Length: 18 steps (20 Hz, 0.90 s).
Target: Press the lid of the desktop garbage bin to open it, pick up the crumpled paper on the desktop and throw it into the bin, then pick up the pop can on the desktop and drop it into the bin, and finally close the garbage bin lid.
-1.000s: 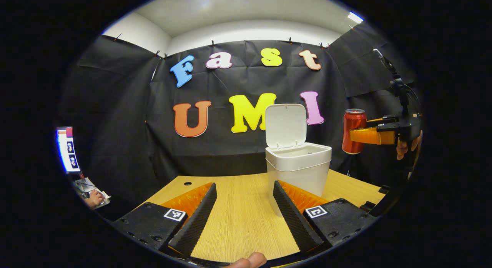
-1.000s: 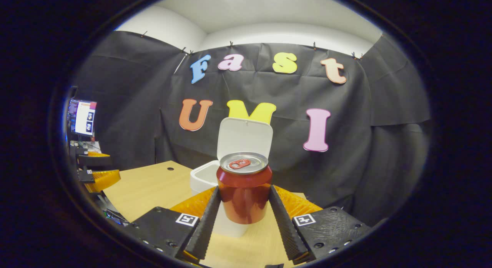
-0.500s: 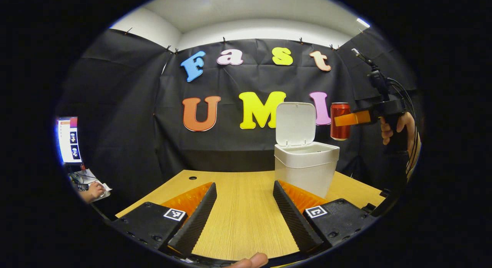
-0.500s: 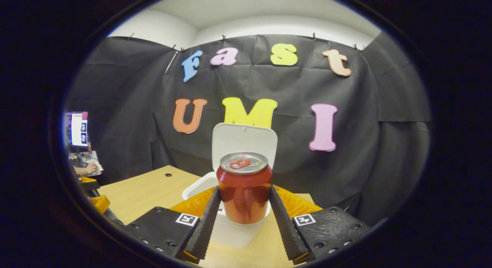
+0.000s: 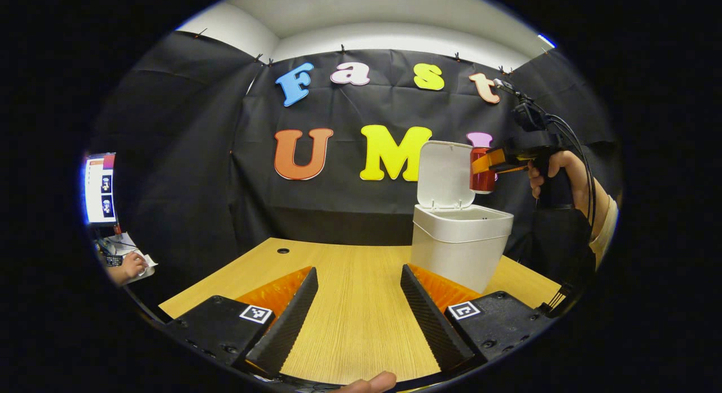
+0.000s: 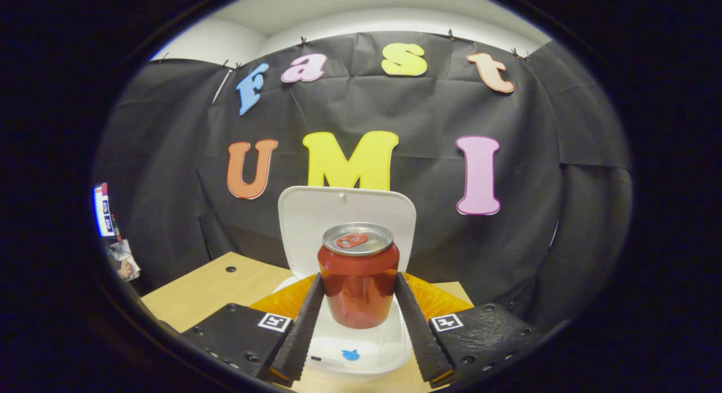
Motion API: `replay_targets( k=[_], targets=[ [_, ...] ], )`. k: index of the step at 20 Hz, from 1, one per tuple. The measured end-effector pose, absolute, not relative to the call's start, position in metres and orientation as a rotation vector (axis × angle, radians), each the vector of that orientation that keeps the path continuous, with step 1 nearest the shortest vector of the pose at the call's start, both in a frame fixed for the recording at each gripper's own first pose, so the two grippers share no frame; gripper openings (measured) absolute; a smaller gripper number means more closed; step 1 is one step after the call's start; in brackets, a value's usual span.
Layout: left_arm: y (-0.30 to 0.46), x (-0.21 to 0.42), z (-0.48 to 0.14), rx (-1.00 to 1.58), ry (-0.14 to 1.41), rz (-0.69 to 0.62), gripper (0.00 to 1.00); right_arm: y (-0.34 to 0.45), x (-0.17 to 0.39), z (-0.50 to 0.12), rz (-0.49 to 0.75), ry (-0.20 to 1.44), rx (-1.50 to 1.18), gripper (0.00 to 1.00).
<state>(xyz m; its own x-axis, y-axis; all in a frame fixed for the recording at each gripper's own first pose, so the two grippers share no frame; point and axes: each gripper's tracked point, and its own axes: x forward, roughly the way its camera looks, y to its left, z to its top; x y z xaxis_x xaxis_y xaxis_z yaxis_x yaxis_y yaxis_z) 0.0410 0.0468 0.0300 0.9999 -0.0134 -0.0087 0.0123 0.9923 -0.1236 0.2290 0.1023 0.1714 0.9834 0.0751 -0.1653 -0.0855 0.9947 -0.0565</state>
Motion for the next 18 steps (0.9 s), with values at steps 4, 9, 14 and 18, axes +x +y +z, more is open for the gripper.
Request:
replay_targets(
  k=[4,9,14,18],
  targets=[
    [0.052,0.043,0.025,-0.142,0.029,-0.004,0.97,0.111,0.256,0.156,0.068,0.206,-0.041,0.75],
    [0.057,0.042,0.024,-0.157,0.032,0.002,0.97,0.125,0.258,0.160,0.095,0.198,-0.054,0.77],
    [0.051,0.045,0.018,-0.129,0.051,0.001,0.97,0.127,0.244,0.172,0.118,0.163,-0.054,0.81],
    [0.038,0.043,0.023,-0.092,0.041,-0.015,0.97,0.124,0.232,0.191,0.120,0.122,-0.077,0.83]
  ],
)
